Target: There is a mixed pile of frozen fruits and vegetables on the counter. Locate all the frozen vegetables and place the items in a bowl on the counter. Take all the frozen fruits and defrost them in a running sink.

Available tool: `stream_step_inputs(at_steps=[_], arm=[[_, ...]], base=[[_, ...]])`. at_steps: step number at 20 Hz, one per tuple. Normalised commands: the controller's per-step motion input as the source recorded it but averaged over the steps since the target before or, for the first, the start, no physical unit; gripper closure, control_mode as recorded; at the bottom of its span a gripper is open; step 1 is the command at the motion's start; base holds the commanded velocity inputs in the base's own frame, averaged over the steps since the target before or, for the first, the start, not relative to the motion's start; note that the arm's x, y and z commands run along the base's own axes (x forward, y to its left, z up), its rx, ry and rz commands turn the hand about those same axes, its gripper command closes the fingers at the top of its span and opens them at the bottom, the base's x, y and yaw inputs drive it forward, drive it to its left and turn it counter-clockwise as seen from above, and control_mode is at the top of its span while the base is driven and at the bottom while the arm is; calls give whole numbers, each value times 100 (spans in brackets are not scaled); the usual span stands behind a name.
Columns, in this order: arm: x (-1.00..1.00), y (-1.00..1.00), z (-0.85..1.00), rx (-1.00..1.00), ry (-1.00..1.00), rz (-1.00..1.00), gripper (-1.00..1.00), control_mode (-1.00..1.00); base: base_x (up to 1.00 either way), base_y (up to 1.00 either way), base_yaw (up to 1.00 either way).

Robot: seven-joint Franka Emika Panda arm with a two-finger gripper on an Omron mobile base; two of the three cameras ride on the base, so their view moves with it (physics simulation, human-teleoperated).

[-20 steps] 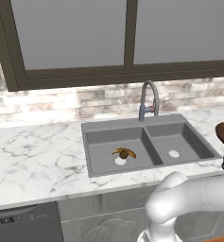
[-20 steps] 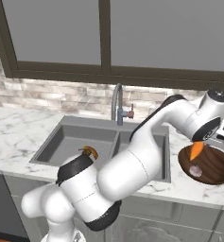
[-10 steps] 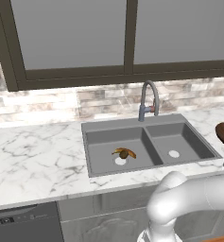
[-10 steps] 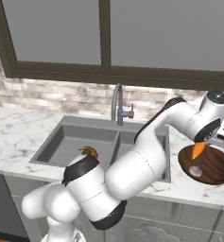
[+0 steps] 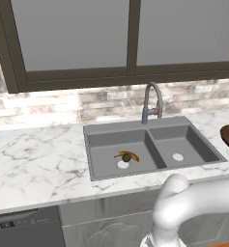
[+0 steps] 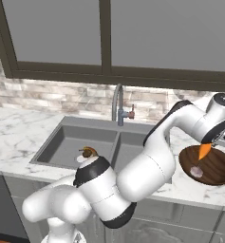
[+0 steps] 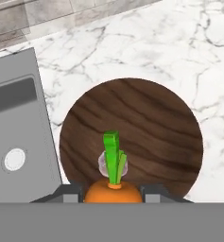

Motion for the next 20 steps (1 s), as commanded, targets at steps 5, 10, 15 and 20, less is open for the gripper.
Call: stream_step_inputs(at_steps=[5,10,15,20], arm=[[14,-19,-17,0,0,0,100,-100],[10,-10,-22,0,0,0,100,-100],[0,-1,-25,0,0,0,100,-100],[0,-2,-22,0,0,0,100,-100]], base=[[0,0,0],[0,0,0],[0,0,0],[0,0,0]])
